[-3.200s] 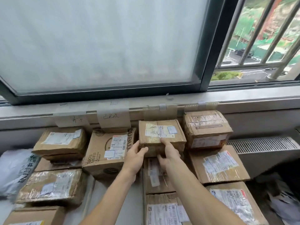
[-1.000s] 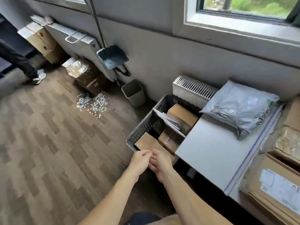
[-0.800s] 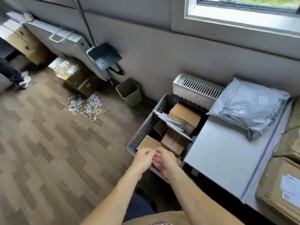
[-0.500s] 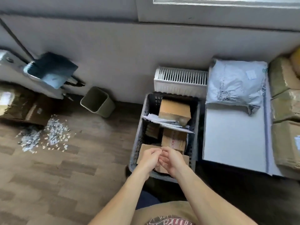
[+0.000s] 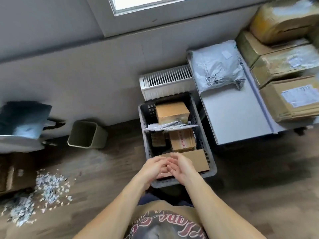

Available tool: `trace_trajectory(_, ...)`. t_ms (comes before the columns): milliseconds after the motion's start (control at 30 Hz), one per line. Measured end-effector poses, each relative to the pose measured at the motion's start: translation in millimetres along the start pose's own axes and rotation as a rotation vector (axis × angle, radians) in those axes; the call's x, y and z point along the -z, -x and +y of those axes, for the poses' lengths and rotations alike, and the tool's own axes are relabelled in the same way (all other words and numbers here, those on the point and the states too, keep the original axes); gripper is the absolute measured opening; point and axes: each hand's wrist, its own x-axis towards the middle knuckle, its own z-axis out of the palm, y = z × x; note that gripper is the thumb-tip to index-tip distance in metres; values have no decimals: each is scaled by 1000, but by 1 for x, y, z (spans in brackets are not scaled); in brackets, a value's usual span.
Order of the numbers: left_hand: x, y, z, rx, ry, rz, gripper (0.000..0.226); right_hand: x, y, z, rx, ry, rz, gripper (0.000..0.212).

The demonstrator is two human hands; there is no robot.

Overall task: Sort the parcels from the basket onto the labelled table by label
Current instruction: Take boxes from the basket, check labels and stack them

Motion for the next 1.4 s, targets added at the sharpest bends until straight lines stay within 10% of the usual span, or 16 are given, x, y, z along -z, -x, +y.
trace_trajectory(333, 27, -11, 18, 51, 235, 77, 17, -22, -20, 0, -6, -79, -50, 22)
trace_trajectory(567, 71, -101, 72, 142, 270, 0, 15, -51, -66, -21, 87, -107, 225, 18)
trace_trajectory(867, 112, -246, 142, 90, 5, 80, 11, -82, -122, -131, 369, 479, 483, 21)
trace_trajectory(1133, 117, -336, 142, 227, -124, -86, 77, -78, -200, -196, 247, 942, 426, 53)
trace_trajectory(1400, 106, -378, 117, 447, 252, -251, 101, -68, -237, -191, 227, 1031, 372, 57)
